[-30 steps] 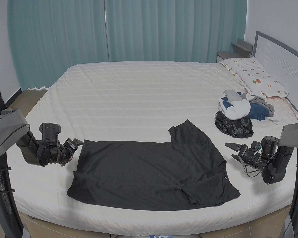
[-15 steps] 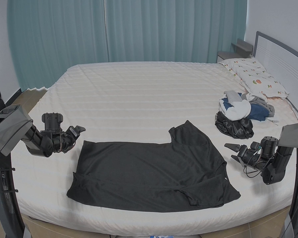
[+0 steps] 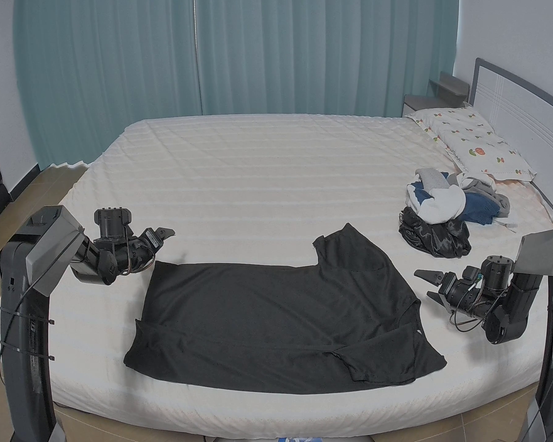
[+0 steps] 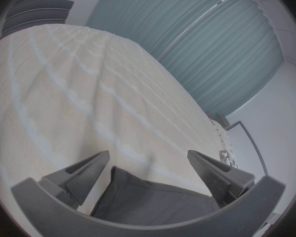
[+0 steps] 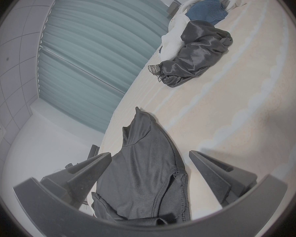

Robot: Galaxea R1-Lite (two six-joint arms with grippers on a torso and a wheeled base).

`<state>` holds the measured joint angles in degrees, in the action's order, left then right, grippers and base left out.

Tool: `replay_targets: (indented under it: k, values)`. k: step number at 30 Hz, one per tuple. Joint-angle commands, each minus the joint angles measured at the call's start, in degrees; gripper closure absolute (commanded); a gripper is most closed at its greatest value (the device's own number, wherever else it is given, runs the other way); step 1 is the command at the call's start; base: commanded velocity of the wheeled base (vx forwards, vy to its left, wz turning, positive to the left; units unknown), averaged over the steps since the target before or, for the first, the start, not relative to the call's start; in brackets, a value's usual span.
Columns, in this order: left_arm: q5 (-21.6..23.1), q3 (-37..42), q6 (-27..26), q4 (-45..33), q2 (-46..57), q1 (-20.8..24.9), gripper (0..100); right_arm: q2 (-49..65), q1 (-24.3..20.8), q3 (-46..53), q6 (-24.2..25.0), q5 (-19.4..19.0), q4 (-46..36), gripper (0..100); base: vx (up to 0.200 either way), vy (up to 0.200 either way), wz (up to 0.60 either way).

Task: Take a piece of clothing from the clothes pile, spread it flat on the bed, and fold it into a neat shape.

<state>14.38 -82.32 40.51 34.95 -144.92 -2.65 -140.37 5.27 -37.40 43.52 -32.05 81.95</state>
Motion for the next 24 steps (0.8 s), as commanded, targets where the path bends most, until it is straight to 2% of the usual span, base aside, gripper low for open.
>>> replay_targets:
  k: [1, 14, 15, 20, 24]
  values:
    - [0.1, 0.1, -0.6, -0.1, -2.7, 0.0, 0, -0.4, -0.3, 0.0, 0.0, 0.0, 0.1, 0, 0.0, 0.0, 0.0]
    - [0.0, 3.5, -2.5, 0.6, -2.0, 0.4, 0, -0.3, -0.4, 0.0, 0.0, 0.0, 0.8, 0, 0.0, 0.0, 0.0]
    - [0.1, 3.5, -2.5, 0.6, -2.0, 0.4, 100, -0.3, -0.4, 0.0, 0.0, 0.0, 0.8, 0, 0.0, 0.0, 0.0]
    - [0.0, 4.0, -2.7, 0.6, -1.5, 0.3, 100, 0.0, -0.8, -1.1, 0.1, 0.1, 0.8, 0, 0.0, 0.0, 0.0]
    - [-0.8, 5.5, -2.6, 2.3, -0.8, 0.0, 100, -0.3, -2.5, -4.0, 0.0, 2.1, 0.8, 0, 0.0, 0.0, 0.0]
